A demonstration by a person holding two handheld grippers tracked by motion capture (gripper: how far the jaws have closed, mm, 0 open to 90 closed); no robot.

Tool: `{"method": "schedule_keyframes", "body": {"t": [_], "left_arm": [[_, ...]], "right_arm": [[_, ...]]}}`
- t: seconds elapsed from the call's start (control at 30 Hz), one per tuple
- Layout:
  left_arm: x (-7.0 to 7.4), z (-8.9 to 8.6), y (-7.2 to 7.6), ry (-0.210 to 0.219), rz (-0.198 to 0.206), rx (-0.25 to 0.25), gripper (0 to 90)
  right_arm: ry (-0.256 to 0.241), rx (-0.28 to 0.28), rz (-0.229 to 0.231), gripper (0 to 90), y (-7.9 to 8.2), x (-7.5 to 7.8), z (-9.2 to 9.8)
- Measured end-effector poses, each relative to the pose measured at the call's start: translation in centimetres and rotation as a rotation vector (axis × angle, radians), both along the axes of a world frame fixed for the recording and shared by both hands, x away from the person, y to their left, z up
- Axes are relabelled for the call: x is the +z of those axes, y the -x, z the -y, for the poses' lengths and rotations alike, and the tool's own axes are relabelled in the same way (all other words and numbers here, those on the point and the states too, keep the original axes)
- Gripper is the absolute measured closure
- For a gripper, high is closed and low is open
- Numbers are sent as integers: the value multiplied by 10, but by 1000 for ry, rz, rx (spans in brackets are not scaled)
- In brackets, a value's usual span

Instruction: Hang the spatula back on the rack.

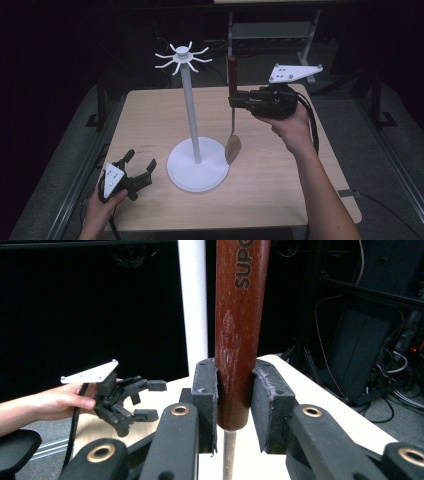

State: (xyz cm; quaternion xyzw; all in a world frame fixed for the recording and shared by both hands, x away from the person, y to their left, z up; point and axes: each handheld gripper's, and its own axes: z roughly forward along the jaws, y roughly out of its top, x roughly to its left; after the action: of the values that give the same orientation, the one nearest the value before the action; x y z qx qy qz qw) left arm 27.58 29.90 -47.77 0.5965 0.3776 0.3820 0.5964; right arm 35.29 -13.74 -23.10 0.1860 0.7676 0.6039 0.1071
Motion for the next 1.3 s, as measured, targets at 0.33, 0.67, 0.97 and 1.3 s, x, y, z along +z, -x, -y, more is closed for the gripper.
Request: {"method": "schedule_keyframes", "body": {"t": [0.33,0.67,0.97,1.3], "left_arm": [[0,0,0,-2,-3,0,128],[0,0,0,0,-2,0,127],[0,0,1,3,9,-3,127],[0,1,1,3,7,-2,128]], "right_arm": [[-5,57,12,730,-4,14,-18],[11,86,12,729,-11,18,-31],[38,103,-4,728,-18,14,-50],[19,104,-7,628,-17,11,-50]]}}
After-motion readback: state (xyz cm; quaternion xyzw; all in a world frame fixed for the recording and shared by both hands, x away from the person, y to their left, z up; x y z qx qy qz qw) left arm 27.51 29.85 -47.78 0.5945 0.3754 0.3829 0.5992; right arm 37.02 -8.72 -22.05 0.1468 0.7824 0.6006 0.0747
